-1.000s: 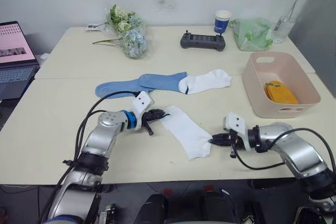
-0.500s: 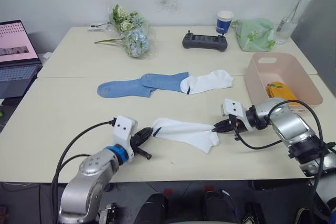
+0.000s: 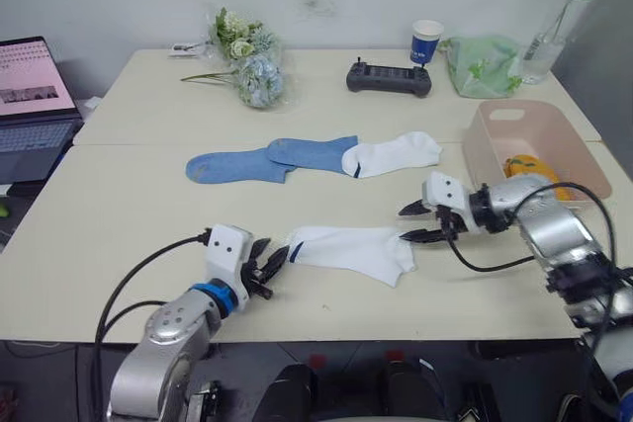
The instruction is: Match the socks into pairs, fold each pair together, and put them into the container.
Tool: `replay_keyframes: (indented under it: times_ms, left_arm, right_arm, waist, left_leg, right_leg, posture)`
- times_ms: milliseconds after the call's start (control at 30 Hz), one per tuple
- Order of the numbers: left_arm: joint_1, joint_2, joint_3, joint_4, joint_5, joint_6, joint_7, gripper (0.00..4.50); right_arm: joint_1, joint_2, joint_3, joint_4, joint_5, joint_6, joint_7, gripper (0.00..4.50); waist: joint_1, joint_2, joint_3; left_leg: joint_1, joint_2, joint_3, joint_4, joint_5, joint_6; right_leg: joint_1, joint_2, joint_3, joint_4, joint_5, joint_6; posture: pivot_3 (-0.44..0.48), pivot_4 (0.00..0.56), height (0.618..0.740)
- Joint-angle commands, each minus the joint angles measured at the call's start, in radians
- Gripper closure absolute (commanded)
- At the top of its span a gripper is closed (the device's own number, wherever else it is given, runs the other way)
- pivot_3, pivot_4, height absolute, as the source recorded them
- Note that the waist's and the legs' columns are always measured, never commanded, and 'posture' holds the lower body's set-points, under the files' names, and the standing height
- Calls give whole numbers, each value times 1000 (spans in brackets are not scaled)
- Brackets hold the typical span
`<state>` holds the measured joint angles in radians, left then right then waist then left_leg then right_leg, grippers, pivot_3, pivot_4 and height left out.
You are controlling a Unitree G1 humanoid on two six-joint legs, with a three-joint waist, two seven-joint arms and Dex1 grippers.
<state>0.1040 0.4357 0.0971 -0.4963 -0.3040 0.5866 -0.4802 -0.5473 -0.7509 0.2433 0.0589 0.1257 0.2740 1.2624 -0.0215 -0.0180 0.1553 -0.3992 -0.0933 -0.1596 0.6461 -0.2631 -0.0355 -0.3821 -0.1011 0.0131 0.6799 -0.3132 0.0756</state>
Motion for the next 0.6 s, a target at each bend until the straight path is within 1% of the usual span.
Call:
replay_keyframes:
  times_ms: [33,100,133,167,267,333,467,533,600]
  left_arm:
    - [-39,112,36,49,20,-165,-140,1312]
    - [-51,201,-5,112,45,-295,-272,1312]
    - [-57,229,-21,139,56,-345,-316,1312]
    - [-61,244,-27,162,60,-379,-338,1312]
    - [-100,303,-97,272,115,-546,-453,1312]
    - [-147,308,-142,335,149,-635,-495,1312]
    - [-217,299,-218,436,212,-792,-544,1312]
    - [-234,297,-237,470,229,-838,-552,1312]
    - [-254,284,-250,504,232,-846,-553,1312]
  right_arm:
    - [85,-28,-56,-187,72,72,-11,1966]
    - [172,-48,-59,-290,92,106,-16,1966]
    - [201,-55,-60,-323,95,113,-20,1966]
    - [214,-57,-58,-341,95,120,-26,1966]
    - [288,-44,-39,-390,61,98,-78,1966]
    - [326,-37,-13,-417,36,75,-104,1966]
    - [350,-6,27,-398,-28,-40,-150,1966]
    - [349,6,37,-385,-43,-70,-163,1966]
    - [346,-7,67,-363,-81,-122,-150,1966]
  waist:
    - [0,0,0]
    - [0,0,0]
    - [0,0,0]
    - [0,1,0]
    - [-3,1,0]
    - [-3,1,0]
    - [-5,1,0]
    - [-8,1,0]
    - [-9,1,0]
  left_leg:
    - [0,0,0,0,0,0]
    - [0,-1,1,0,0,0]
    - [0,-1,1,0,0,0]
    - [0,-1,1,0,0,0]
    - [1,-1,1,0,0,0]
    - [1,0,1,-1,0,0]
    - [1,-1,1,0,0,0]
    - [1,-1,1,-1,0,0]
    - [1,0,1,-1,0,0]
  right_leg:
    - [0,0,1,0,0,0]
    - [1,-1,1,-1,0,0]
    - [1,-1,1,-1,0,0]
    - [1,-1,1,-2,0,0]
    - [1,-1,1,-1,0,0]
    - [1,-1,1,-1,0,0]
    - [1,-1,0,-1,0,0]
    - [1,0,0,-1,0,0]
    - [1,0,0,0,0,0]
  posture:
    - [0,150,740]
    - [0,150,740]
    - [0,150,740]
    - [0,150,740]
    - [0,150,740]
    - [0,150,740]
    - [0,150,740]
    - [0,150,740]
    - [0,150,740]
